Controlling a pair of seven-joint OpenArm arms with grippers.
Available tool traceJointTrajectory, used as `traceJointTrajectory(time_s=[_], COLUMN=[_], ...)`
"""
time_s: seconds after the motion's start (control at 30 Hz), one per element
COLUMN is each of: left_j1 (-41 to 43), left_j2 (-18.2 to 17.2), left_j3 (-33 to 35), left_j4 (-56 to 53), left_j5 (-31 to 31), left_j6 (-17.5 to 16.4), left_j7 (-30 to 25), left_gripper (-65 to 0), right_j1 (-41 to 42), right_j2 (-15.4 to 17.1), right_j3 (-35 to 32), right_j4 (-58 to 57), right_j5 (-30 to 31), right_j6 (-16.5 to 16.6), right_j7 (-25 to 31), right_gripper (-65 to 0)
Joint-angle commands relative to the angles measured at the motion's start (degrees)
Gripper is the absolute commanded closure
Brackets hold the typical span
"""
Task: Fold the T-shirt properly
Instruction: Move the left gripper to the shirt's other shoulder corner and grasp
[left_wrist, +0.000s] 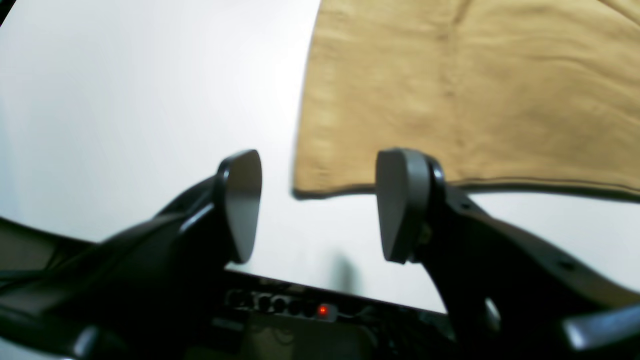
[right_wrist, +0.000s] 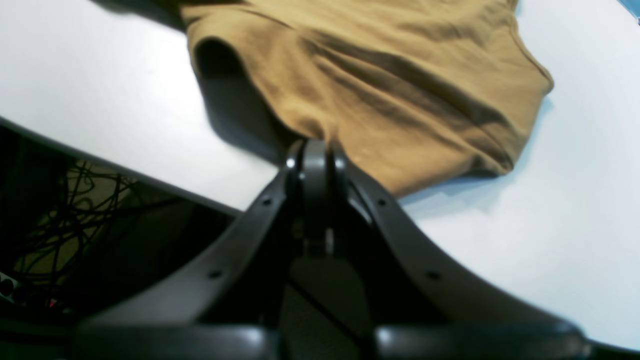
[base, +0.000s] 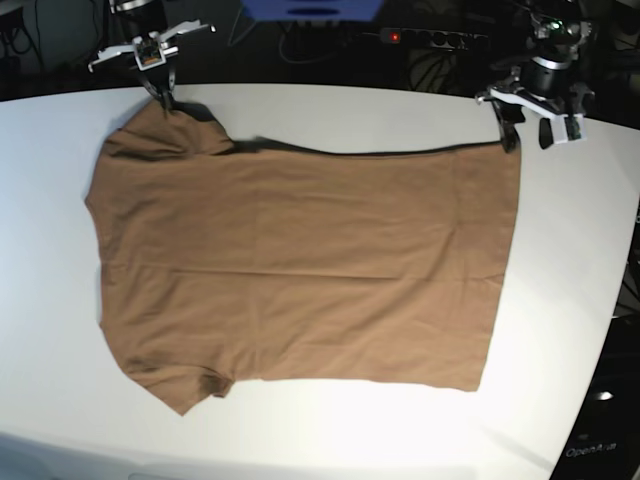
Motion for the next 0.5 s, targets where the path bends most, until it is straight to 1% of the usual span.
traceJointTrajectory(time_s=[0.0, 0.13, 0.3, 0.47], left_j1=[0.08, -1.15, -2.91, -4.76], left_j2=[0.23, 0.93, 0.58, 0.40], left_j3=[-0.87, -1.83, -1.48, -1.83], left_j4=[0.95, 0.68, -4.06, -9.34], left_j5=[-0.36, -0.27, -0.27, -0.27], left_j6=[-0.10, -0.10, -0.28, -3.00], left_j7=[-0.69, -0.43, -0.43, -0.43], left_gripper=[-35.6, -35.6, -35.6, -35.6], right_j1=[-0.72, -0.55, 0.15, 0.15], right_j2=[0.40, 0.40, 0.40, 0.40], right_j3=[0.16, 0.16, 0.25, 0.25], right_j4=[0.04, -1.28, -1.54, -1.54], right_j5=[0.09, 0.09, 0.09, 0.09], right_j6=[0.05, 0.05, 0.05, 0.05], right_j7=[-1.83, -1.83, -1.83, -1.83], right_gripper=[-0.1, -0.1, -0.1, -0.1])
